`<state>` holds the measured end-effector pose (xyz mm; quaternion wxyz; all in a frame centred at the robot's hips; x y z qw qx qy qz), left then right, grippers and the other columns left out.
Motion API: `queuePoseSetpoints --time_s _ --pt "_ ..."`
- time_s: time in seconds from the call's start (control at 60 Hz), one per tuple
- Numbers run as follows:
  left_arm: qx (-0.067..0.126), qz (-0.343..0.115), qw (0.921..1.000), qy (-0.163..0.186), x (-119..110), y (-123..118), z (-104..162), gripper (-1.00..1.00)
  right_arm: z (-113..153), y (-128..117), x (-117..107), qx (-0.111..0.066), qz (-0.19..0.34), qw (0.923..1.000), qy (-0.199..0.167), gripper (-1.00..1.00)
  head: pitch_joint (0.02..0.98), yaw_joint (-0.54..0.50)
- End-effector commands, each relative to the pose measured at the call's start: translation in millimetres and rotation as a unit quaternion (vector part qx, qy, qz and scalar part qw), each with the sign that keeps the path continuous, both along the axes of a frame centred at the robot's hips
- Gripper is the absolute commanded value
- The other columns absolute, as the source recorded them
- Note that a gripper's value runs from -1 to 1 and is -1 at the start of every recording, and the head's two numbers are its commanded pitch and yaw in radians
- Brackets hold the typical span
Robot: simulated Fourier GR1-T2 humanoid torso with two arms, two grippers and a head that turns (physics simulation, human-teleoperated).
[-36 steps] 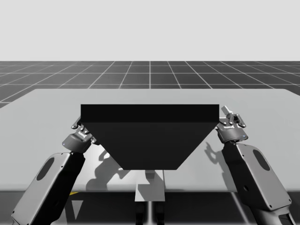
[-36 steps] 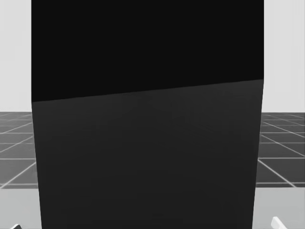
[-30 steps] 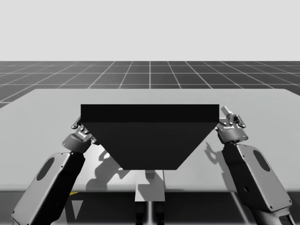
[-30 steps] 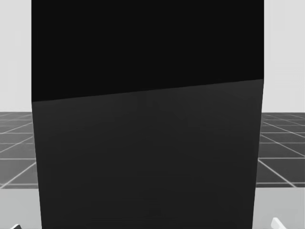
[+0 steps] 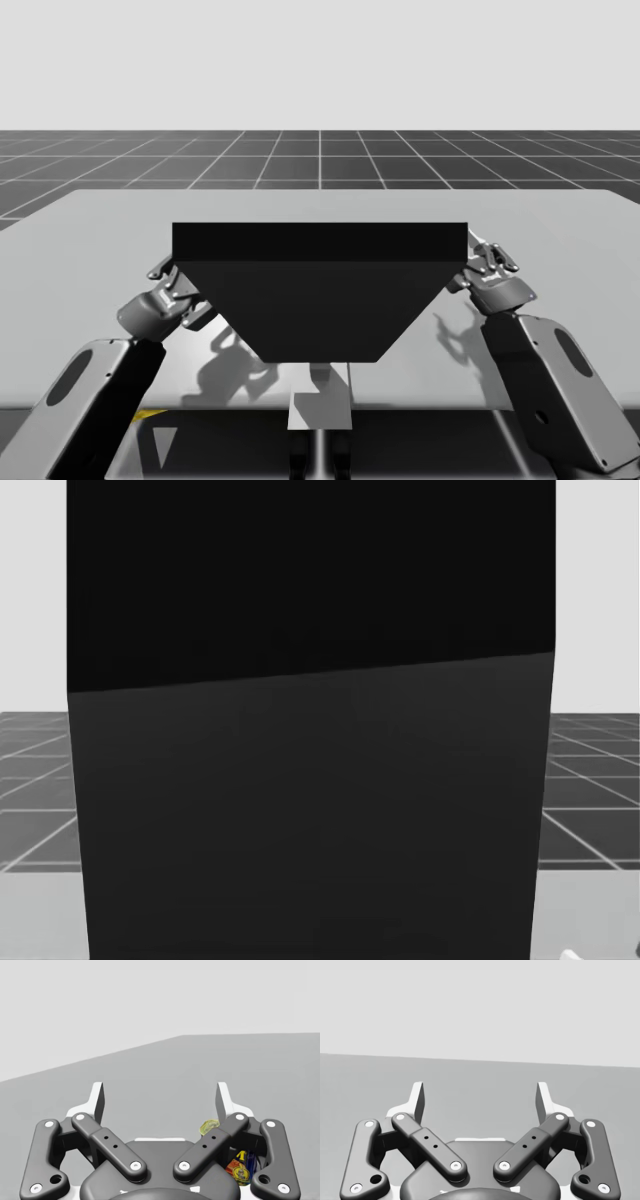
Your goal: Reach around the screen and pick up the object behind it.
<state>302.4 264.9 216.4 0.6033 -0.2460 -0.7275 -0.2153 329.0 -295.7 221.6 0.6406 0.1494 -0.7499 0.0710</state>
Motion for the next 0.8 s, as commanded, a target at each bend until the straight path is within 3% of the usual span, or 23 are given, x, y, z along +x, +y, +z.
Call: queuePoseSetpoints --time_s 0.017,0.117,0.2,0.25,0.35,0.5,0.517,0.583,0.8 --pt "0.053 -0.041 0.9977 0.013 -19 1 -6 -1.0 -1 1 -15 -0.008 0.065 0.9979 0.0 -1.0 0.165 -0.01" --pt "0.071 -0.059 0.9953 0.029 -25 8 -10 -1.0 -7 1 -24 -0.026 0.116 0.9929 -0.005 -1.0 0.17 -0.01" --pt "0.086 -0.075 0.9925 0.044 -27 18 -13 -1.0 -15 0 -34 -0.057 0.159 0.9857 -0.008 -1.0 0.171 -0.01" --pt "0.089 -0.079 0.9917 0.049 -28 22 -13 -1.0 -17 0 -37 -0.062 0.177 0.9821 -0.009 -1.0 0.171 -0.01" --pt "0.107 -0.105 0.9865 0.065 -31 33 -15 -1.0 -23 0 -46 -0.075 0.238 0.9684 -0.014 -1.0 0.172 -0.01" --pt "0.131 -0.128 0.9811 0.062 -36 40 -16 -1.0 -31 3 -56 -0.104 0.293 0.9501 -0.022 -1.0 0.178 -0.01" --pt "0.137 -0.136 0.9793 0.061 -37 41 -16 -1.0 -32 3 -58 -0.11 0.307 0.9451 -0.022 -1.0 0.18 -0.01" --pt "0.145 -0.148 0.9765 0.061 -36 42 -17 -1.0 -35 5 -59 -0.121 0.32 0.9393 -0.022 -1.0 0.181 -0.01" --pt "0.16 -0.164 0.9707 0.07 -11 34 -23 -1.0 -39 10 -54 -0.126 0.332 0.9345 -0.023 -1.0 0.182 0.01"
